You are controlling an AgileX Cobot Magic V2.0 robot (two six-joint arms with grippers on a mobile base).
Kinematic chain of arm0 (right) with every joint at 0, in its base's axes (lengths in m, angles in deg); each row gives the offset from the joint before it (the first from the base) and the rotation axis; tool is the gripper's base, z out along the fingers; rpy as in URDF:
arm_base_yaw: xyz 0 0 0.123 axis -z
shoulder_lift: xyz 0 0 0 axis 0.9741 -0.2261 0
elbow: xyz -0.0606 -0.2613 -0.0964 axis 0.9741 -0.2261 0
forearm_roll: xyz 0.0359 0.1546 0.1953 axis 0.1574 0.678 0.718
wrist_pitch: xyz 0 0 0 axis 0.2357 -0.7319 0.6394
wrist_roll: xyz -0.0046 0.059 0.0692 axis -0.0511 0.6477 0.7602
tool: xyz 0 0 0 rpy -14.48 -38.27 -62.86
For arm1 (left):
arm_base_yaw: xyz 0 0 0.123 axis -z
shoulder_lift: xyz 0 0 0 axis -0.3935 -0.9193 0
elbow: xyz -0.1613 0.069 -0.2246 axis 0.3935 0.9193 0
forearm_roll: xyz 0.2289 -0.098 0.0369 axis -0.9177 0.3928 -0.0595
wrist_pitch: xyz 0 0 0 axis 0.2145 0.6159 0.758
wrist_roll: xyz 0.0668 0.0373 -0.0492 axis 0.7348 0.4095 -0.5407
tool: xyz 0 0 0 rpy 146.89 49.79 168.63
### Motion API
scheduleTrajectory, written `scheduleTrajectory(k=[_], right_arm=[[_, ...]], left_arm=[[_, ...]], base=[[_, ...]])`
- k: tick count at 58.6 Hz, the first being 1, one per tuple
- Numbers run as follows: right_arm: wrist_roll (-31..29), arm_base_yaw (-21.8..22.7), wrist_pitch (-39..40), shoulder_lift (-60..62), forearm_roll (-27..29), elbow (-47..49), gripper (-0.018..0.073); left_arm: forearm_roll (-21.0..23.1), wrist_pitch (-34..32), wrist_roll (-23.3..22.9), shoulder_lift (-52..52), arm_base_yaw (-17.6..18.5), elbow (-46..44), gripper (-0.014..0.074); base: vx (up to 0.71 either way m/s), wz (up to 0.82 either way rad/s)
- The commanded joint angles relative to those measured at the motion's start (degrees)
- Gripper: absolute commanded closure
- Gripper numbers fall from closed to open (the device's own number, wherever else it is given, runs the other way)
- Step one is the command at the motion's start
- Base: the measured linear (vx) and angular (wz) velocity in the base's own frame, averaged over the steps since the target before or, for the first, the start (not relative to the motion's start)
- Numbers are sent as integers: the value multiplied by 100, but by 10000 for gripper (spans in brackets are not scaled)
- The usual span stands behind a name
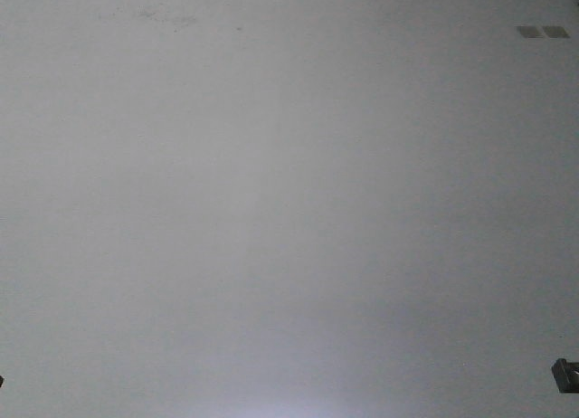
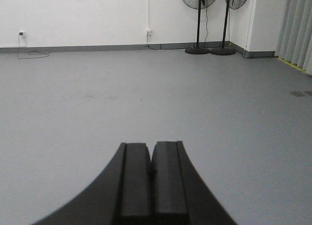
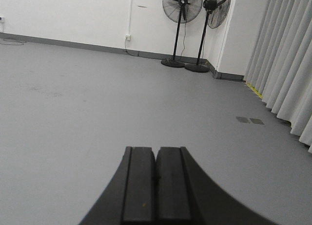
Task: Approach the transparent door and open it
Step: 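Drive the base toward the white-framed glass sliding door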
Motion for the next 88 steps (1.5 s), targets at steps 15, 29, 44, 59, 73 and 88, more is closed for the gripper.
scheduleTrajectory(k=[15,29,44,59,73,88], right_arm=[[-36,26,482,93,-45,-9,565],[-36,26,482,93,-45,-9,565],[-36,26,482,93,-45,-9,565],[-36,26,482,93,-45,-9,565],[-36,26,482,93,-45,-9,565],[-36,26,482,93,-45,-9,565]], left_arm=[[61,-451,-40,24,24,82,602],[61,-451,-40,24,24,82,602],[61,-451,-40,24,24,82,602],[61,-451,-40,24,24,82,602],[61,-451,-40,24,24,82,602],[61,-451,-40,24,24,82,602]], base=[[0,0],[0,0],[1,1],[9,6],[17,14],[23,5]])
